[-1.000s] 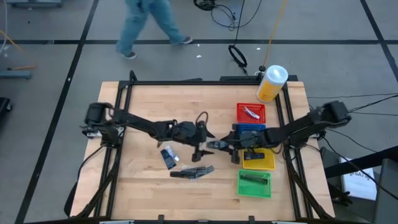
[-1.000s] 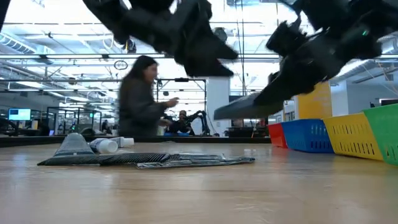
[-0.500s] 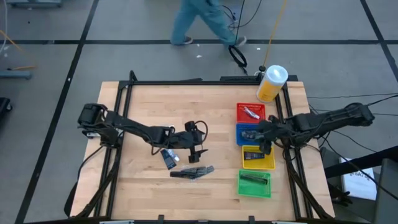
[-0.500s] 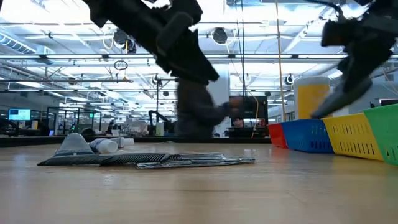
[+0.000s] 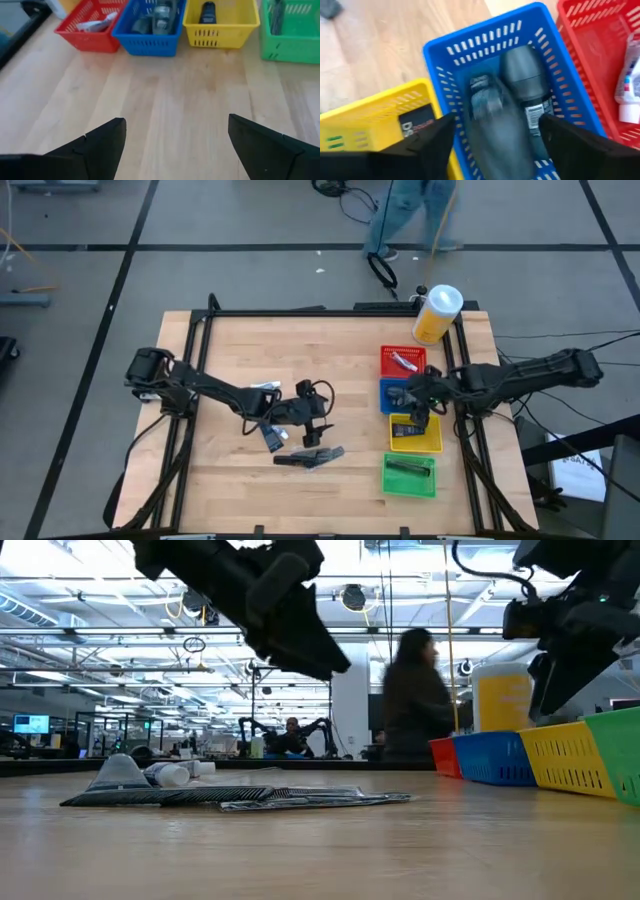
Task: Pick & Place Travel size toiletries
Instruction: Put the black deodorant into the blue bin, then put the white toothpaste into the red bin
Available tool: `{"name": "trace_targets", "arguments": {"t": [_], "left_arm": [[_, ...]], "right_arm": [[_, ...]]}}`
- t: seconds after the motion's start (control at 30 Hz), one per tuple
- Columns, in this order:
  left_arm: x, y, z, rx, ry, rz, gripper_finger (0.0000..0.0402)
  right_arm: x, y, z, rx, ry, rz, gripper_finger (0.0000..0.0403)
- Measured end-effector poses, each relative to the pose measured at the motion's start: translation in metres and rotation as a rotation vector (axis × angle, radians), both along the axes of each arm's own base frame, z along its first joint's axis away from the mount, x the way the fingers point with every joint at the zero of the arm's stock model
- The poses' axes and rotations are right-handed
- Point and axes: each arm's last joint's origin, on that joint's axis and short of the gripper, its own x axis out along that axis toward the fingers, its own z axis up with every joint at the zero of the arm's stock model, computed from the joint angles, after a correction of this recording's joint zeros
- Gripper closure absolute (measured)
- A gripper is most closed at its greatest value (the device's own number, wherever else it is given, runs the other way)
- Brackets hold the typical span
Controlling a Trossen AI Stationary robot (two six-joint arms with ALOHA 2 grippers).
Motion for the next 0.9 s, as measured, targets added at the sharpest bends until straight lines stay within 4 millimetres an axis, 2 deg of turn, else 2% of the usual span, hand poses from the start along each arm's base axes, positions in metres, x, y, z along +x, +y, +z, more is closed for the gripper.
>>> {"name": "trace_targets", "arguments": {"t": [0.1,0.23,0.43,0.53,0.7,0.9], "left_arm": [[-0.005,-0.004,0.003,0.032,0.008,0.045,0.0069],[-0.018,-0.006,0.01,0.098,0.031,0.136,0.0085],[-0.064,0.008,0.009,0.054,-0.023,0.231,0.0109],[-0.09,0.02,0.002,0.002,-0.09,0.272,0.0115],[-0.127,0.038,-0.009,-0.084,-0.221,0.335,0.0114],[-0.16,0.053,-0.021,-0.15,-0.279,0.406,0.0112]], "right_arm": [[-0.001,-0.004,0.0,-0.013,0.013,0.0,0.0084],[0.001,-0.006,0.004,-0.025,-0.048,0.003,0.0071],[0.025,0.0,0.027,-0.062,-0.395,0.087,0.0079],[0.042,0.006,0.029,-0.112,-0.592,0.139,0.0083],[0.069,0.016,0.012,-0.175,-0.804,0.222,0.0086],[0.104,0.023,-0.015,-0.182,-0.846,0.234,0.0086]]}}
